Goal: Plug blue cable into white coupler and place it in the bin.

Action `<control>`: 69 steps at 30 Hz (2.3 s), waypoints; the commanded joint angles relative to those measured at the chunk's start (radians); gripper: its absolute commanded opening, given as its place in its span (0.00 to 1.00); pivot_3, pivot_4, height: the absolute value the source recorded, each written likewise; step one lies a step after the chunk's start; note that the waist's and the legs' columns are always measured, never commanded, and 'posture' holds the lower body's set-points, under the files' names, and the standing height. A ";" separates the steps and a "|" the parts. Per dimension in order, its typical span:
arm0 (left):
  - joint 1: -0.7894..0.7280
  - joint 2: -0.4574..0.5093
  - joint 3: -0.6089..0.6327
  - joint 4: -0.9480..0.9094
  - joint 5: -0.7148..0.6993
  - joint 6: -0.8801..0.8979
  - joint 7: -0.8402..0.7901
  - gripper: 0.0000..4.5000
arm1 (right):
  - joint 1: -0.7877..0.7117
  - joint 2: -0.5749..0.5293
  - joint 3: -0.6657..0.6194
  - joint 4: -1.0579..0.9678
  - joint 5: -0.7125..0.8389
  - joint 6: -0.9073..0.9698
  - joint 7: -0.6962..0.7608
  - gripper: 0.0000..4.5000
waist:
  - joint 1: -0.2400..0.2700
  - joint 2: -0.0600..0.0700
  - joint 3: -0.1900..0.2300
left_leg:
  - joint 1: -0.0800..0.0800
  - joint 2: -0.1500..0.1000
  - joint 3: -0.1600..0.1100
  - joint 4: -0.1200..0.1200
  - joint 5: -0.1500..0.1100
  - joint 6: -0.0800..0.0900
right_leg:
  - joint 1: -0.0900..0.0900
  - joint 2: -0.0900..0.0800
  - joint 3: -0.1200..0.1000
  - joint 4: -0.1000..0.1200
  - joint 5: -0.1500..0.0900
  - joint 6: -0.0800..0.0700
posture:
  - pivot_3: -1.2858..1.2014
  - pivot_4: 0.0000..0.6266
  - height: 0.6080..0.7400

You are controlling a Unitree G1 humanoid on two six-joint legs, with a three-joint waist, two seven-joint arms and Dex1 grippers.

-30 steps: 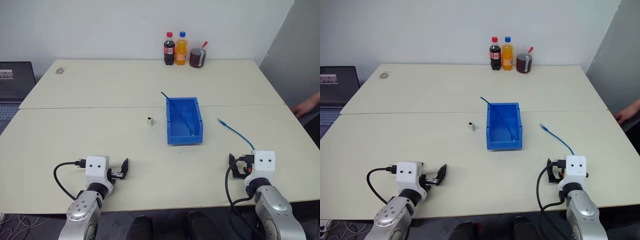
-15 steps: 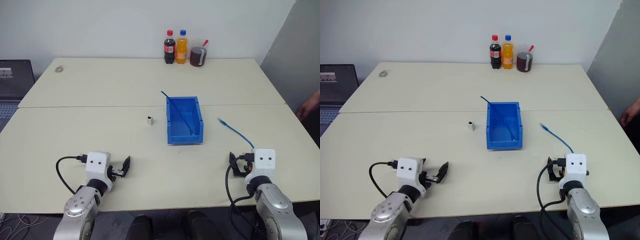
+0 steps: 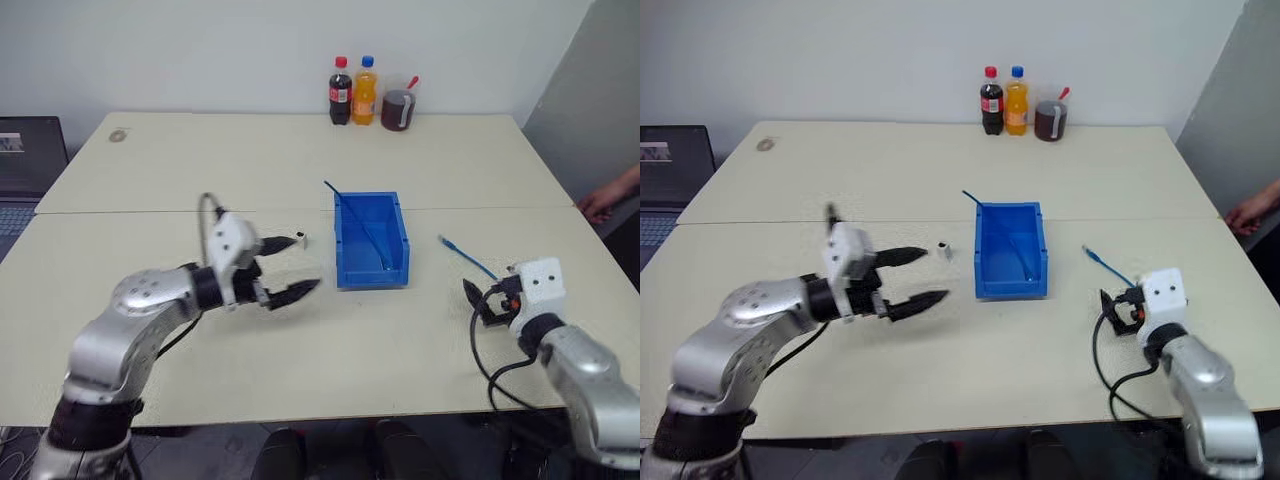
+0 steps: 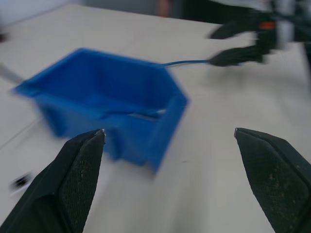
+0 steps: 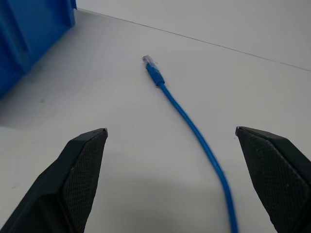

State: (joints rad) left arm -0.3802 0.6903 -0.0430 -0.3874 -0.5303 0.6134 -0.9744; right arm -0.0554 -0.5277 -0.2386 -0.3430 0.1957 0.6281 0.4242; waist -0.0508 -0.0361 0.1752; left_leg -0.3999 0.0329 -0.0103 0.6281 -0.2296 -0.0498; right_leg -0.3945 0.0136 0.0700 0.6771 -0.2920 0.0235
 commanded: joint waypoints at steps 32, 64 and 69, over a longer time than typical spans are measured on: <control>-0.222 -0.120 -0.145 0.184 0.125 -0.129 -0.079 1.00 | -0.622 -0.204 0.220 1.194 -0.054 -0.339 0.788 0.06 | -0.007 0.000 0.002 | 0.002 -0.002 -0.005 0.004 0.000 0.000 | 0.006 -0.001 0.000 0.002 0.003 -0.001 | 0.52 0.24 1.00; 0.776 -0.020 0.512 -0.495 -0.086 0.016 0.121 1.00 | -0.308 -0.351 0.380 0.073 0.132 -0.171 0.891 0.00 | 0.001 0.002 0.008 | 0.004 0.009 -0.011 0.005 0.000 0.000 | 0.007 -0.005 -0.001 0.003 0.000 0.004 | 0.52 0.24 1.00; 1.085 -0.172 0.516 -0.607 0.012 -0.091 0.191 1.00 | -0.442 -0.204 0.543 0.283 -0.040 -0.400 0.848 0.00 | 0.003 0.001 0.008 | 0.003 0.008 -0.010 0.009 0.000 0.000 | 0.007 -0.005 -0.001 0.002 -0.001 -0.001 | 0.52 0.24 1.00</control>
State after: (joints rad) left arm 0.6498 0.5494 0.4689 -0.9438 -0.5645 0.5911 -0.8105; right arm -0.4576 -0.7699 0.2564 -0.1307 0.2318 0.3432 1.2993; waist -0.0476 -0.0348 0.1831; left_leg -0.3964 0.0412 -0.0201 0.6381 -0.2295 -0.0500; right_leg -0.3871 0.0084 0.0695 0.6792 -0.2946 0.0197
